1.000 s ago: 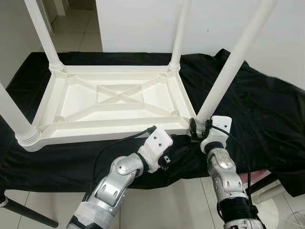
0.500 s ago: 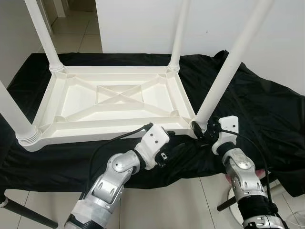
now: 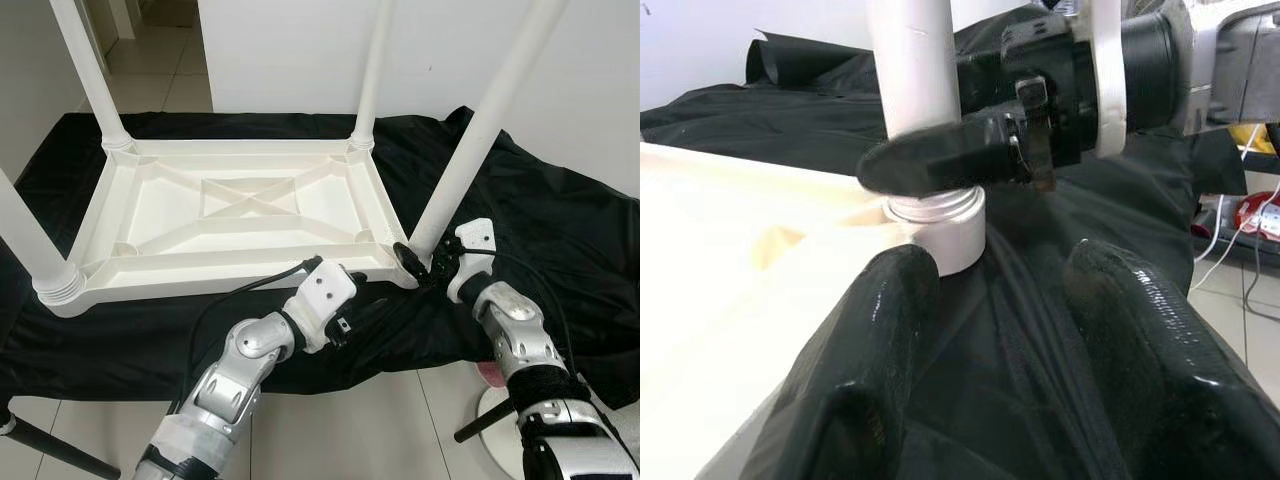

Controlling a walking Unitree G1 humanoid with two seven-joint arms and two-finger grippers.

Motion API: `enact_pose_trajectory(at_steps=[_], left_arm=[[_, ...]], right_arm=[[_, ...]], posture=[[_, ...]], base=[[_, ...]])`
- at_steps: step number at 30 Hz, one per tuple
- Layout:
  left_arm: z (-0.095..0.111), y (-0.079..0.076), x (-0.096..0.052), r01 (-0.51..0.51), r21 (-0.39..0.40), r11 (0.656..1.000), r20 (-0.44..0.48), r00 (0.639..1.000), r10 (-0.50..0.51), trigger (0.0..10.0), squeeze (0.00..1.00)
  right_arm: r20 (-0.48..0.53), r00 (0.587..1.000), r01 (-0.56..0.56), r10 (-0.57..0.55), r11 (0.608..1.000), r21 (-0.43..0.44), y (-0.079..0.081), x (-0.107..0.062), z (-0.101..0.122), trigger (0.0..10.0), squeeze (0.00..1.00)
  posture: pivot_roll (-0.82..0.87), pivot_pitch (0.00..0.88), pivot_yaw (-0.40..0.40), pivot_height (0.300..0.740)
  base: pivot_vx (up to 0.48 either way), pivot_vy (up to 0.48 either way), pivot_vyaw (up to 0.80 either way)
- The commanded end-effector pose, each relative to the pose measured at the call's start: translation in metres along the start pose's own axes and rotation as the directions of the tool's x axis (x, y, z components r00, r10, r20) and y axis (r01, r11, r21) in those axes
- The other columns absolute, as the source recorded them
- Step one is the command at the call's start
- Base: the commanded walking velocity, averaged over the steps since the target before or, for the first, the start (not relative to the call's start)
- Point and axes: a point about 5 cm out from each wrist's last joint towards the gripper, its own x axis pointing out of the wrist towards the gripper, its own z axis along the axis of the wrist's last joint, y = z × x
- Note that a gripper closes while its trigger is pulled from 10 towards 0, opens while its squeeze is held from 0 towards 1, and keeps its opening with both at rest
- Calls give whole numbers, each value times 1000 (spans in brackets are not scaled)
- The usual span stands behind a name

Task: Building children table

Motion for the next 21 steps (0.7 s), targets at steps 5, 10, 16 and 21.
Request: enact_pose_trajectory(at_steps=[5,10,16,21], left_arm=[[-3,0,-1,-20,11,1000,-11,1000,20,10000,0],[-3,-1,0,-19,10,1000,-11,1000,19,10000,0],[-3,-3,1,-10,6,1000,-11,1000,10,10000,0],[-3,-4,0,-8,3,1000,-13,1000,8,10000,0]], right_arm=[[-44,999,-23,22,999,-22,3,-2,-12,0,0],[-39,999,-18,17,1000,-19,3,-4,-14,0,0],[-18,999,34,-34,999,10,-1,-8,-16,745,0],[11,990,141,-142,987,82,3,-15,-17,10000,0]], posture=[[-43,10,-52,740],[-53,20,-47,740],[-59,28,-44,740],[-64,40,-43,740]], base=[[0,0,0],[0,0,0],[0,0,0],[0,0,0]])
